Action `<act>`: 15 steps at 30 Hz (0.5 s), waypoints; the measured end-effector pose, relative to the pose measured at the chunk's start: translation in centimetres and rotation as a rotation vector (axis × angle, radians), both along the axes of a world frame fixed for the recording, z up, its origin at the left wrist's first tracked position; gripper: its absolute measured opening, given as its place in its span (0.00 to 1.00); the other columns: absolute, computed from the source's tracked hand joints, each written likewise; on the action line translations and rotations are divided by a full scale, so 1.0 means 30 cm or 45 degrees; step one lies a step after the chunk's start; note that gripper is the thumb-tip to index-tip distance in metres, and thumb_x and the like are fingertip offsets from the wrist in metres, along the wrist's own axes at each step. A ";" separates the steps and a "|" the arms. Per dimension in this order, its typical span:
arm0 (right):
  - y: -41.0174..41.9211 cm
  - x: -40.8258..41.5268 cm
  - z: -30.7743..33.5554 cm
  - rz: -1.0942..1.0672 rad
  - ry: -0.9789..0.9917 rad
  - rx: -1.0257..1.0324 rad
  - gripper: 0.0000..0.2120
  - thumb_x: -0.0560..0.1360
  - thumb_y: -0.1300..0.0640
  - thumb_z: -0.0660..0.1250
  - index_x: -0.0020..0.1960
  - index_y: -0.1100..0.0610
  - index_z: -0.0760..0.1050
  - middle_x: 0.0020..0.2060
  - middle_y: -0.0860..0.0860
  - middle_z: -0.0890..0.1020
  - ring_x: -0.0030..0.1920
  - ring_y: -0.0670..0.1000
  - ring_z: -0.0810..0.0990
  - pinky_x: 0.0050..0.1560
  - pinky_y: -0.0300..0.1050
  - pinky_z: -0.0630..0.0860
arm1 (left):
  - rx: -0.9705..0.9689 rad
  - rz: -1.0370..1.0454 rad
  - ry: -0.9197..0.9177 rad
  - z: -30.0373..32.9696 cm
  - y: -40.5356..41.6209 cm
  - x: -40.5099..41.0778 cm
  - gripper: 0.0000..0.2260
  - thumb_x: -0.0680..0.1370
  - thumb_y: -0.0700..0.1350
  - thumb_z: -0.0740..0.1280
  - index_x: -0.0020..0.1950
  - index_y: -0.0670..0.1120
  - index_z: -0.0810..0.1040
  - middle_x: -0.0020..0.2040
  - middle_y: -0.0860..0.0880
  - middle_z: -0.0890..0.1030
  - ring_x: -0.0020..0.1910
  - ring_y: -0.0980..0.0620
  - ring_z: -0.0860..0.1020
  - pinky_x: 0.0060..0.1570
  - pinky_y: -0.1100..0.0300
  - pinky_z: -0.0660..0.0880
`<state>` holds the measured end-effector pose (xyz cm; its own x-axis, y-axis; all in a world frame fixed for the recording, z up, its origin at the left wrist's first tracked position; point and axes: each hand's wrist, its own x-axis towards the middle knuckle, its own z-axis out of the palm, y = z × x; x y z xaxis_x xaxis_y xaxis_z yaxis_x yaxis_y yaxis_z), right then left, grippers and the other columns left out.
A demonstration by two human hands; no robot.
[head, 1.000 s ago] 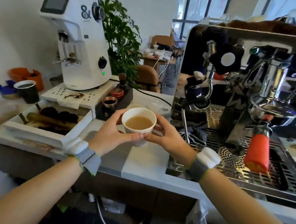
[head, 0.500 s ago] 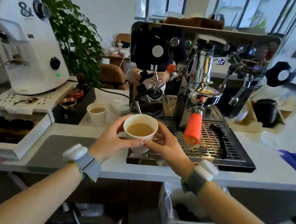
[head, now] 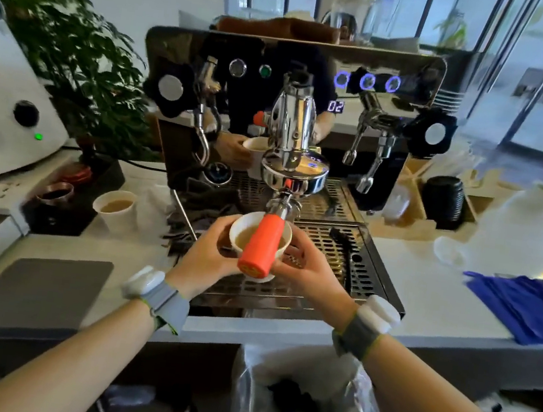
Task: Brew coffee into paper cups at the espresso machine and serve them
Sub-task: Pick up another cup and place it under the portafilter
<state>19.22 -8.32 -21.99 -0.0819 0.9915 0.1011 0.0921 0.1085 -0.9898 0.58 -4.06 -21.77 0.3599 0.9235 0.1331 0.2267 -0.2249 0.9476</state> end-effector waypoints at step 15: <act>0.056 0.120 -0.085 0.051 0.013 -0.094 0.31 0.70 0.64 0.73 0.68 0.52 0.63 0.64 0.49 0.73 0.65 0.52 0.72 0.66 0.55 0.70 | -0.070 0.025 -0.022 -0.043 0.028 0.116 0.33 0.63 0.38 0.79 0.65 0.45 0.73 0.58 0.47 0.80 0.50 0.64 0.80 0.44 0.71 0.75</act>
<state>22.82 -6.65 -24.54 -0.1209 0.9922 0.0285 0.0793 0.0383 -0.9961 4.05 -3.22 -23.05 0.3396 0.9364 0.0884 0.2137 -0.1683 0.9623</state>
